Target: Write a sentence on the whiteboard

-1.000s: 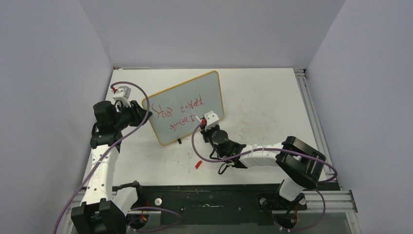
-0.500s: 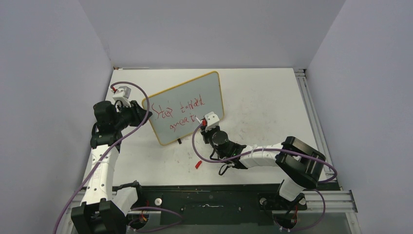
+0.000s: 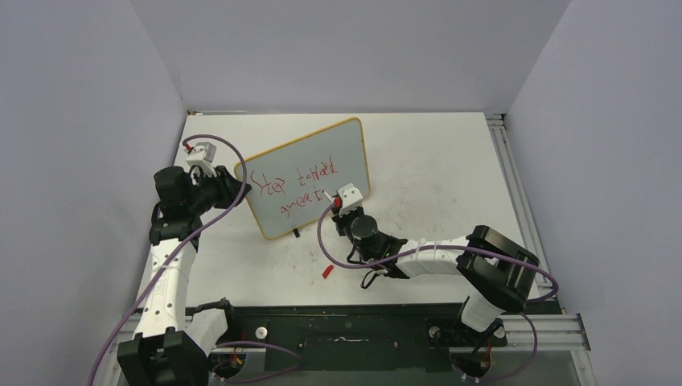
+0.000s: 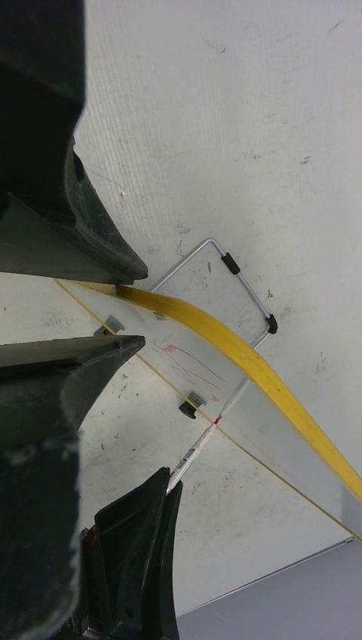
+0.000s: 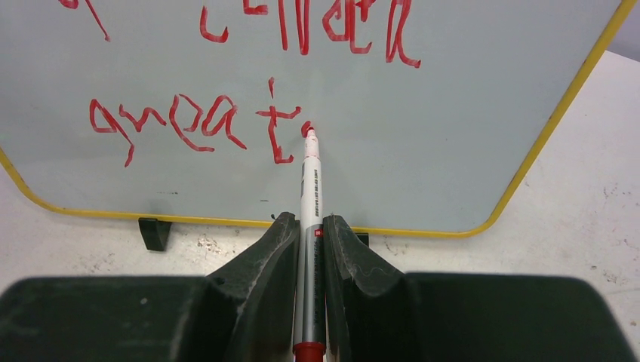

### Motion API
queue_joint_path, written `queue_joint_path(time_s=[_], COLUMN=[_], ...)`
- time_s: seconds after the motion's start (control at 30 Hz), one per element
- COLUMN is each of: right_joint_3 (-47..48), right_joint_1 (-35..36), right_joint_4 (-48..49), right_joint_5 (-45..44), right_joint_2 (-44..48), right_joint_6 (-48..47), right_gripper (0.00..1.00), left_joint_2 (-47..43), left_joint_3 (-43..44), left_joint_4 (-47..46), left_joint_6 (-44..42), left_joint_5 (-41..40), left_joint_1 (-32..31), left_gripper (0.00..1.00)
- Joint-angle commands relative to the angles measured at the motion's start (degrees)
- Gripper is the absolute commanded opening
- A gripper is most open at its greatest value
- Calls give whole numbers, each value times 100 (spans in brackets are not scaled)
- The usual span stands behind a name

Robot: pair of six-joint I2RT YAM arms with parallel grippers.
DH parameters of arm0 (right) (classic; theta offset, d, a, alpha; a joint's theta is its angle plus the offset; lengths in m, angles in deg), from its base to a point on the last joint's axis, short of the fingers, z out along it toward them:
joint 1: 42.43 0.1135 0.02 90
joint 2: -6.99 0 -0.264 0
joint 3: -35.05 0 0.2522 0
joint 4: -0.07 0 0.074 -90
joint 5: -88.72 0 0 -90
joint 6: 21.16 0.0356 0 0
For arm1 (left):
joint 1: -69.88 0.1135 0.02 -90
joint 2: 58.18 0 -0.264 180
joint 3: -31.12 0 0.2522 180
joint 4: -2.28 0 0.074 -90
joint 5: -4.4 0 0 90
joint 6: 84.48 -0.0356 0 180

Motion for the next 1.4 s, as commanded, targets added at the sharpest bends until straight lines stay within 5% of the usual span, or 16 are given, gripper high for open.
queue_joint_path(time_s=[0.0, 1.37], right_joint_3=[207, -128], right_joint_1=[34, -49], right_joint_4=[230, 150], right_joint_5=[-176, -179], right_joint_2=[312, -58], right_joint_6=[-113, 255], right_gripper=[5, 5], left_joint_2=[-62, -37], left_joint_3=[32, 38], left_joint_4=[-193, -208], left_joint_6=[5, 5], left_joint_5=[37, 58], left_joint_1=[34, 36], left_gripper=[29, 29])
